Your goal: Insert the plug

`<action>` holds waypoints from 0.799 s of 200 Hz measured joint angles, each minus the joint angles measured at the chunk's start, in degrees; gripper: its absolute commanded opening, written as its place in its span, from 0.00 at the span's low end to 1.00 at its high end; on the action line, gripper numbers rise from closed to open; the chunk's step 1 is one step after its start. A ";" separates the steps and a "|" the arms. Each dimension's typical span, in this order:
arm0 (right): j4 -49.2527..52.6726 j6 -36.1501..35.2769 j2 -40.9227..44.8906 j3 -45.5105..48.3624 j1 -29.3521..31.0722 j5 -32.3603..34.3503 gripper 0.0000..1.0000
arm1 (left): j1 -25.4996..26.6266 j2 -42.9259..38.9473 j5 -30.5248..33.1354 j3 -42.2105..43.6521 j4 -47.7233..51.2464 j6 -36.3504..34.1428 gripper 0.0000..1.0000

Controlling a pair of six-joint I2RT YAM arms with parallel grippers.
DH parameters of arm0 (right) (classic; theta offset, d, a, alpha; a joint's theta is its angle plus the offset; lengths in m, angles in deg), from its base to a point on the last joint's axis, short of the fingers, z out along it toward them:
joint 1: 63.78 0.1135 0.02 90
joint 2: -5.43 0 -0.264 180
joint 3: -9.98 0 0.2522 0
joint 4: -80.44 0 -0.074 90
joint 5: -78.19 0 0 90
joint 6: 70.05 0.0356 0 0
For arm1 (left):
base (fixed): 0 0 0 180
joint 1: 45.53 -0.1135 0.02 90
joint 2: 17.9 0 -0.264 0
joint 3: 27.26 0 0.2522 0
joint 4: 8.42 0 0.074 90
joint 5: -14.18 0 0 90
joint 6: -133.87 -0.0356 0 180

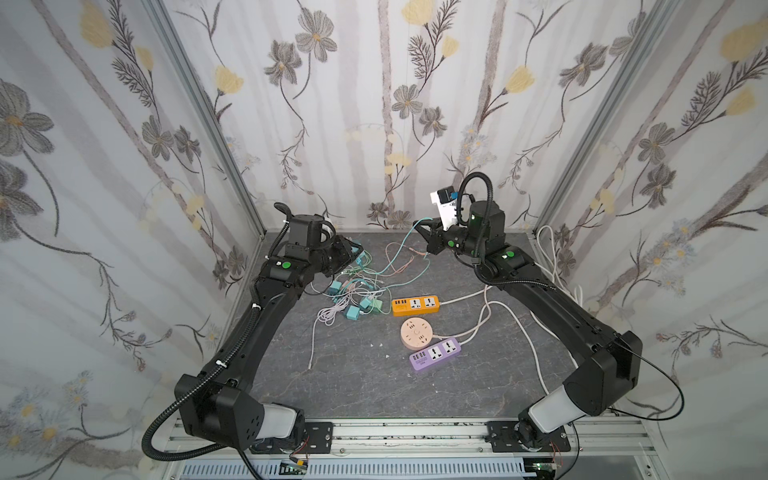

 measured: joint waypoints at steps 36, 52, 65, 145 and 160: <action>1.99 0.72 -1.51 3.45 0.04 0.55 0.43 | -0.76 2.91 2.56 -0.09 -0.81 0.59 0.00; 2.47 0.74 -1.42 5.70 0.02 0.79 0.58 | -1.60 4.46 2.91 -0.85 -1.20 1.16 0.00; 3.34 0.90 -0.92 8.07 0.00 1.97 0.70 | -2.51 5.73 2.95 -1.99 -1.51 1.44 0.00; 6.51 2.51 3.65 20.90 0.24 4.13 0.76 | -7.26 10.12 3.48 -9.66 -3.10 1.66 0.00; 4.61 0.59 4.37 24.02 1.14 0.81 0.75 | -7.32 10.99 3.28 -10.27 -3.04 1.66 0.00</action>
